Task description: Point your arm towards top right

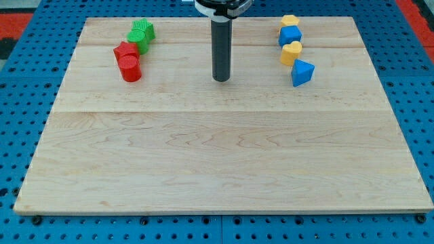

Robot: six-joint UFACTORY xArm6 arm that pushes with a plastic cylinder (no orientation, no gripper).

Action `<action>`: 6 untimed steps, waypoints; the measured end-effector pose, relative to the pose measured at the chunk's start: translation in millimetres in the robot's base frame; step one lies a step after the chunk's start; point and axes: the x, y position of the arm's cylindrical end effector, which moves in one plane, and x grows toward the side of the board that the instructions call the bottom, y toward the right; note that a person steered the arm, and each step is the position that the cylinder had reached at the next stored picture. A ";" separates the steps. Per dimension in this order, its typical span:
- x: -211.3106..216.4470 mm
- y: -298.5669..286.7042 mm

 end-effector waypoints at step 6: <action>-51.2 250.7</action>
